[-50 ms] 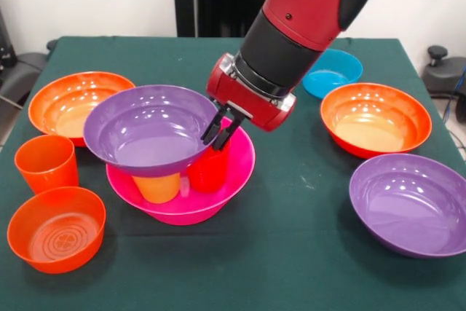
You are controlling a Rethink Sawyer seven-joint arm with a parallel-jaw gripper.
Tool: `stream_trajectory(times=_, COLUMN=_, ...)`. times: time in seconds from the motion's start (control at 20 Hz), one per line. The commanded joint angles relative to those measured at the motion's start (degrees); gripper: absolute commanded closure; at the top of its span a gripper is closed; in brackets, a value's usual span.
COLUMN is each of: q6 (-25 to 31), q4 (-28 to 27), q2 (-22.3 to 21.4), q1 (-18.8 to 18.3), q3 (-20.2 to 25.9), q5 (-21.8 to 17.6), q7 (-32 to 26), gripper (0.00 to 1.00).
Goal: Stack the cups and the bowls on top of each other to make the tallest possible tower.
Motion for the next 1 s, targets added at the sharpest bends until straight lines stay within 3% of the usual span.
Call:
stream_trajectory(times=0.05, q6=0.8, q4=4.5, q2=0.2, q1=-0.8, q3=10.0, q5=-0.5, q7=-3.0, gripper=1.00)
stream_trajectory(times=1.0, q6=4.3, q4=4.3, q2=-1.1, q1=-1.0, q3=10.9, q5=-1.5, q7=-3.8, gripper=1.00)
